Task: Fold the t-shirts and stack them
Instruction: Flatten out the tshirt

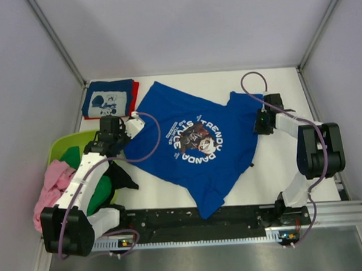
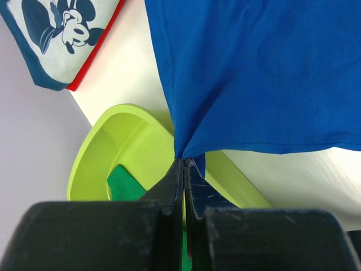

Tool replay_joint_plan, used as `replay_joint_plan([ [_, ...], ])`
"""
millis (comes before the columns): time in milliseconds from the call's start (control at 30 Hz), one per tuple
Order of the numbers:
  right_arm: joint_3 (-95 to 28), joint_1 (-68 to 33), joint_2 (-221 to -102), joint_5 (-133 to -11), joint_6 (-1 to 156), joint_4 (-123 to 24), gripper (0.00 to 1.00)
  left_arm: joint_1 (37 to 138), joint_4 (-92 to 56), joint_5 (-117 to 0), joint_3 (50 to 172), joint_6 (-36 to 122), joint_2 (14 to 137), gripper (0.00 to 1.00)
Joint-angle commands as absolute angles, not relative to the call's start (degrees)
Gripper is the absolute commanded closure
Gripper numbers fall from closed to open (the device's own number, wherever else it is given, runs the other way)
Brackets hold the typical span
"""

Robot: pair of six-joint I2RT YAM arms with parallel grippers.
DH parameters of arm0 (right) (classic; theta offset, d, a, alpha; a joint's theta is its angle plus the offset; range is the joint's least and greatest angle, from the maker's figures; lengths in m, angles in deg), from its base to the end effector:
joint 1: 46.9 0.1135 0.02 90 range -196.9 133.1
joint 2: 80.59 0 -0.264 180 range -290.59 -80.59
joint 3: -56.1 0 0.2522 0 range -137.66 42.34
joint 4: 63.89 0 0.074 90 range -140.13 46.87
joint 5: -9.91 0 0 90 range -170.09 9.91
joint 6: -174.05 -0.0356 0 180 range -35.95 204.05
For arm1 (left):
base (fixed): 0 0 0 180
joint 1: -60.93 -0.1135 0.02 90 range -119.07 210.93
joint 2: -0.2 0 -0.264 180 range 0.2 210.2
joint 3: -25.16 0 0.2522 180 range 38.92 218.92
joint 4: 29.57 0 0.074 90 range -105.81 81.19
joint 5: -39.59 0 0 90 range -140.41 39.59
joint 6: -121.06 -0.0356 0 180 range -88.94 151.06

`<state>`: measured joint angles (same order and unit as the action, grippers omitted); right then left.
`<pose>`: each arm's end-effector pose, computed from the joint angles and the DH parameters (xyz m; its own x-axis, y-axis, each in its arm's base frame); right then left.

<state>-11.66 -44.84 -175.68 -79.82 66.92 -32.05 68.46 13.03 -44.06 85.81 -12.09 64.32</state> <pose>0.3234 0.0118 0.1666 -0.8314 0.2648 -0.4886 0.2161 0.9640 0.1548 0.2309 -0.0266 0.2570 -0.4838 0.7496 -0.4517 0.5278 0.6616 0.5326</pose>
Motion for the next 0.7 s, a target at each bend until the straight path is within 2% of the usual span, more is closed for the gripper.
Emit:
replay_joint_plan([
  [0, -17.3, -46.1, -180.9, -75.6, 66.0, -33.3, 0.95, 68.2, 13.7, -45.2, 85.4, -10.4, 63.1, 1.0],
  [33, -18.8, -46.1, -181.1, -76.4, 66.2, -33.3, 1.0, 68.1, 14.1, -45.8, 85.3, -10.2, 63.1, 1.0],
  [167, -30.2, -46.2, -181.5, -78.2, 68.3, -30.8, 1.0, 68.2, 18.5, -54.6, 86.5, -10.8, 63.1, 1.0],
  [267, -40.9, -46.2, -186.2, -76.8, 71.2, -30.4, 1.0, 68.5, 22.1, -64.9, 87.4, -10.3, 62.8, 1.0],
  [367, -51.7, -46.2, -193.0, -74.5, 74.4, -27.0, 1.0, 69.4, 23.5, -69.5, 86.8, -10.4, 62.3, 1.0],
  [400, -55.1, -46.2, -195.3, -73.6, 75.4, -23.8, 0.89, 69.8, 23.5, -70.1, 86.3, -10.3, 62.2, 1.0],
  [433, -60.2, -46.2, -197.5, -73.2, 76.0, -20.3, 0.72, 70.2, 23.7, -70.7, 85.6, -10.4, 62.2, 1.0],
  [467, -63.1, -46.2, -198.6, -73.9, 76.5, -15.4, 0.48, 70.7, 24.0, -71.0, 84.8, -10.8, 62.3, 1.0],
  [500, -63.9, -46.1, -198.2, -76.2, 76.3, -13.8, 0.4, 70.9, 24.4, -71.1, 84.4, -11.0, 62.3, 1.0],
  [667, -46.8, -46.1, -183.0, -88.9, 71.8, -12.6, 0.33, 70.9, 24.7, -69.3, 83.3, -10.7, 61.6, 1.0],
])
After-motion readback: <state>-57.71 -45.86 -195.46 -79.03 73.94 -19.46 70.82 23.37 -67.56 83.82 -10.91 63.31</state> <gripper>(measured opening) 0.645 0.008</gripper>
